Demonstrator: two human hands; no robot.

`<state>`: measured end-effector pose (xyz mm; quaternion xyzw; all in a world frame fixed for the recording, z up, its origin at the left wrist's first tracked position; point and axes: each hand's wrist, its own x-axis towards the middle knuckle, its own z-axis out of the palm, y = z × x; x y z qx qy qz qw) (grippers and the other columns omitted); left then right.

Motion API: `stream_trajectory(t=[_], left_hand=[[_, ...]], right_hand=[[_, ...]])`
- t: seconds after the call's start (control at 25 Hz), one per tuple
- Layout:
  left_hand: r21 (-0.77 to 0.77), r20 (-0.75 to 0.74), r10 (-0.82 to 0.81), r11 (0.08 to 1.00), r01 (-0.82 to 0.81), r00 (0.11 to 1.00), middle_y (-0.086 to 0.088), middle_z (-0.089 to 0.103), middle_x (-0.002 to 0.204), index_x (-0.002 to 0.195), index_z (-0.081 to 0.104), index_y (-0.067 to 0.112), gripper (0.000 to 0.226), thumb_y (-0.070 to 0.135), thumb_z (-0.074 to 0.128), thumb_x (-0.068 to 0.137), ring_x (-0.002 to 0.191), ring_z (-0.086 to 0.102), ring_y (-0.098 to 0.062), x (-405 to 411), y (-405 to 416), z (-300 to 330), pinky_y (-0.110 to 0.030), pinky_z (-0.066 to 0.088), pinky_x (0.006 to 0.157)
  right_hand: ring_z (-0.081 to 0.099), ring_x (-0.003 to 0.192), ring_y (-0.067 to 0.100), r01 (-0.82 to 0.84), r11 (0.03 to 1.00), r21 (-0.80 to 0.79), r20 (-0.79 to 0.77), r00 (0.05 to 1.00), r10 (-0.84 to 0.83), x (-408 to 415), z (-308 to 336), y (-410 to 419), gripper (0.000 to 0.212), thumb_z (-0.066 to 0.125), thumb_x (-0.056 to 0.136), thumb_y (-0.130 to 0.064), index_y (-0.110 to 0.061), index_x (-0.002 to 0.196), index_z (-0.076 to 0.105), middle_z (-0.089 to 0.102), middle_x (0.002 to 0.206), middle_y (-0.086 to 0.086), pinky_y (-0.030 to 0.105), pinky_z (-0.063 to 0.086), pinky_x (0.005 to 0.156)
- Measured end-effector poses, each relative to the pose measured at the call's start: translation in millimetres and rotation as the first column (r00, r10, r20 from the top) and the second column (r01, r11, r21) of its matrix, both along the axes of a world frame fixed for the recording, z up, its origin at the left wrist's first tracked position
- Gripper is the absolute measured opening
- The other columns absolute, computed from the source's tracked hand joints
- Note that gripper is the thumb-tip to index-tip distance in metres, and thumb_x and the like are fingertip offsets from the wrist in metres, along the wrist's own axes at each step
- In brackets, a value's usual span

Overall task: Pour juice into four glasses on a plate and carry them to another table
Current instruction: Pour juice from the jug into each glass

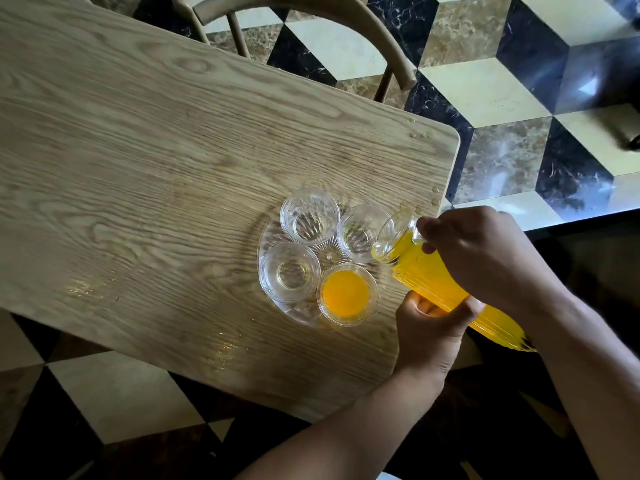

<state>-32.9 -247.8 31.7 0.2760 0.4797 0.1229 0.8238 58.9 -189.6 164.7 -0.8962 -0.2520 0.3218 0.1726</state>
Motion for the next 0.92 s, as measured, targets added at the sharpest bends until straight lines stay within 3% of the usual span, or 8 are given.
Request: stream_trajectory(t=[0.12, 0.2, 0.4, 0.6, 0.8, 0.92], left_hand=[[0.002, -0.005, -0.004, 1.000, 0.004, 1.000, -0.009, 0.067, 0.082, 0.083, 0.063, 0.015, 0.049, 0.035, 0.094, 0.051, 0.080, 0.052, -0.020, 1, 0, 0, -0.040, 0.047, 0.074], [-0.006, -0.027, -0.006, 1.000, 0.006, 1.000, -0.006, 0.064, 0.076, 0.081, 0.061, 0.015, 0.050, 0.038, 0.093, 0.051, 0.075, 0.049, -0.019, 1, -1, 3, -0.035, 0.046, 0.068], [-0.009, -0.044, -0.021, 1.000, 0.020, 0.999, 0.012, 0.048, 0.054, 0.067, 0.050, 0.021, 0.049, 0.042, 0.090, 0.049, 0.054, 0.034, -0.009, 1, 0, 7, -0.023, 0.035, 0.052], [-0.015, -0.008, -0.021, 1.000, 0.021, 1.000, 0.011, 0.051, 0.054, 0.070, 0.053, 0.018, 0.048, 0.042, 0.090, 0.050, 0.054, 0.035, -0.009, 2, 1, 6, -0.023, 0.036, 0.052], [-0.027, 0.008, -0.035, 0.999, 0.035, 0.999, 0.010, 0.059, 0.058, 0.073, 0.058, 0.017, 0.040, 0.030, 0.093, 0.059, 0.057, 0.043, -0.009, 1, 2, 7, -0.022, 0.041, 0.056], [-0.024, -0.018, -0.060, 0.998, 0.059, 0.998, 0.014, 0.054, 0.053, 0.067, 0.054, 0.022, 0.043, 0.041, 0.089, 0.052, 0.052, 0.038, -0.005, 1, 3, 9, -0.024, 0.038, 0.055]], right_hand=[[0.051, 0.055, 0.030, -0.021, 1.000, -0.022, -0.001, 1.000, 0.021, 1, 0, 3, 0.049, 0.055, 0.102, -0.039, -0.001, 0.077, 0.072, 0.055, 0.055, 0.009, 0.033, 0.035, 0.053], [0.058, 0.062, 0.036, -0.032, 0.999, -0.036, 0.002, 0.999, 0.032, 1, -1, 6, 0.050, 0.054, 0.102, -0.040, -0.002, 0.077, 0.073, 0.060, 0.060, 0.013, 0.035, 0.040, 0.055], [0.060, 0.062, 0.034, -0.042, 0.997, -0.065, 0.011, 0.999, 0.043, 2, -3, 9, 0.049, 0.054, 0.100, -0.041, -0.004, 0.074, 0.073, 0.062, 0.061, 0.011, 0.037, 0.046, 0.057], [0.058, 0.058, 0.030, -0.049, 0.996, -0.072, 0.016, 0.999, 0.050, 2, -2, 12, 0.048, 0.054, 0.101, -0.042, -0.006, 0.073, 0.073, 0.062, 0.059, 0.009, 0.033, 0.042, 0.055], [0.062, 0.067, 0.039, -0.053, 0.995, -0.085, 0.031, 0.998, 0.056, 2, -3, 13, 0.050, 0.054, 0.100, -0.045, -0.006, 0.074, 0.073, 0.066, 0.068, 0.018, 0.041, 0.052, 0.062], [0.063, 0.068, 0.039, -0.055, 0.994, -0.091, 0.032, 0.998, 0.058, 2, -3, 13, 0.050, 0.053, 0.100, -0.045, -0.006, 0.075, 0.072, 0.067, 0.070, 0.019, 0.043, 0.053, 0.065]])
